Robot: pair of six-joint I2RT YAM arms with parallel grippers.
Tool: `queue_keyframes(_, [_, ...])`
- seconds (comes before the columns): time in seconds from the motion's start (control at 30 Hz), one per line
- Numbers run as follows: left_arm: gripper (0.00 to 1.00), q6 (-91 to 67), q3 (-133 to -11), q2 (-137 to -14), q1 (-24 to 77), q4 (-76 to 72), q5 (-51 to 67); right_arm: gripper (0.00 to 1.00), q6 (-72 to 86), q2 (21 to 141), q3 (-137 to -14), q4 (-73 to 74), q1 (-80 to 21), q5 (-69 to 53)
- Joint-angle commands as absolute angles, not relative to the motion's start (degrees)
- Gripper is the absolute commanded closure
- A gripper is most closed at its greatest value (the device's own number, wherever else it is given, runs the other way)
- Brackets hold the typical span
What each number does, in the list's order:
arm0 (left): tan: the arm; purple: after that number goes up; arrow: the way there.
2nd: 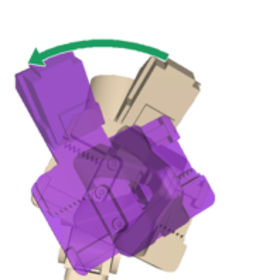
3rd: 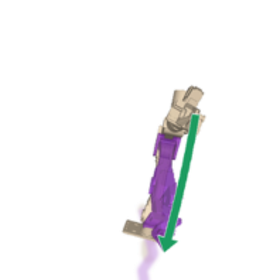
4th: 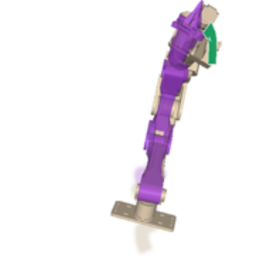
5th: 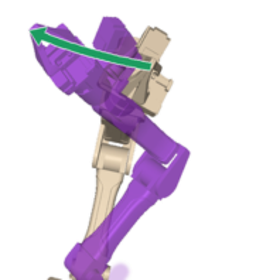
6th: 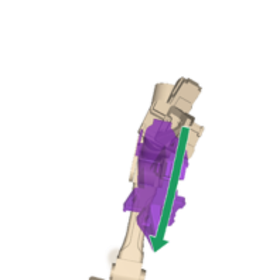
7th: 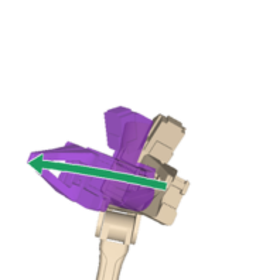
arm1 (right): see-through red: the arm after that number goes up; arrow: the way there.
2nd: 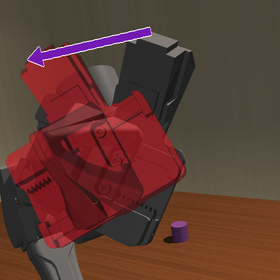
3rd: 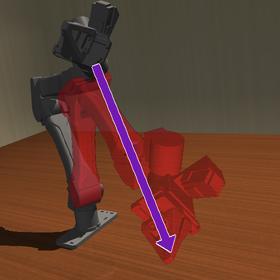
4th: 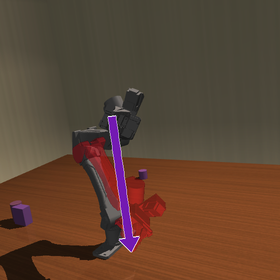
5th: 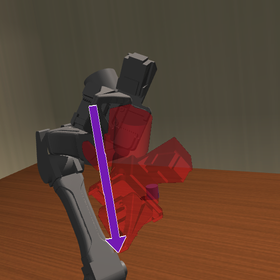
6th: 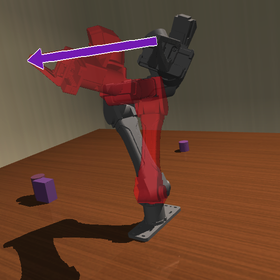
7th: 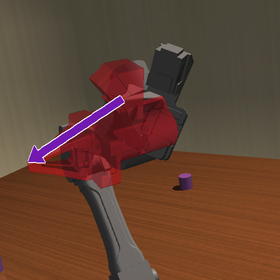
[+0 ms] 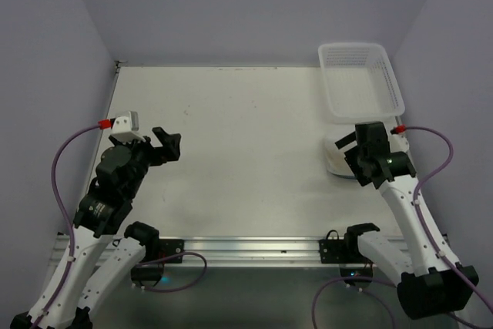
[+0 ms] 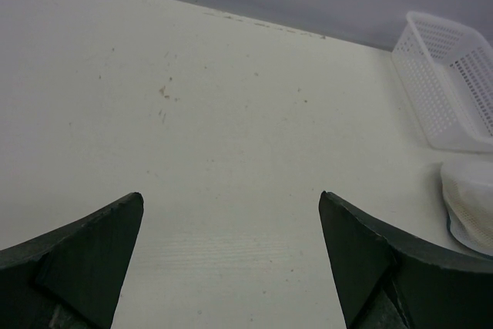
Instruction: Unzip the laundry bag and remove the bra
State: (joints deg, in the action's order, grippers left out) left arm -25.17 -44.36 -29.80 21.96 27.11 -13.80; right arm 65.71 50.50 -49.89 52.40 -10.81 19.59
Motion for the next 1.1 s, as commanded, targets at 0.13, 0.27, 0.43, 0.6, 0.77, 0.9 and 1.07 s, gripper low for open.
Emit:
queue_keyframes(0.13, [0.00,-27.33,-44.21,-29.97,22.32,25.75,-10.64,0.01,69.43,62.21,-59.32,49.92,-4.32,25.75])
queue_keyframes(0.27, [0.00,-27.60,-44.65,-30.15,22.32,25.66,-9.58,0.01,68.47,68.54,-62.92,49.57,-1.41,25.75])
queue_keyframes(0.43, [0.00,-27.51,-44.30,-29.80,22.32,26.45,-9.67,0.05,67.24,76.09,-65.74,49.04,-0.26,24.96])
queue_keyframes(0.6, [0.00,-27.42,-43.86,-29.18,22.32,26.89,-9.76,0.31,63.12,78.92,-65.40,46.94,-0.26,23.82])
queue_keyframes(0.77, [0.00,-27.16,-43.51,-29.97,22.32,26.46,-9.41,0.77,55.12,77.70,-61.01,42.55,-0.26,17.96])
queue_keyframes(0.9, [0.00,-26.98,-43.68,-31.29,22.32,25.67,-8.26,1.00,47.22,74.45,-57.75,40.00,-3.67,12.84])
queue_keyframes(1.07, [0.00,-26.89,-43.59,-33.22,22.32,24.44,-7.30,1.00,39.65,72.33,-59.84,39.29,-14.74,12.03])
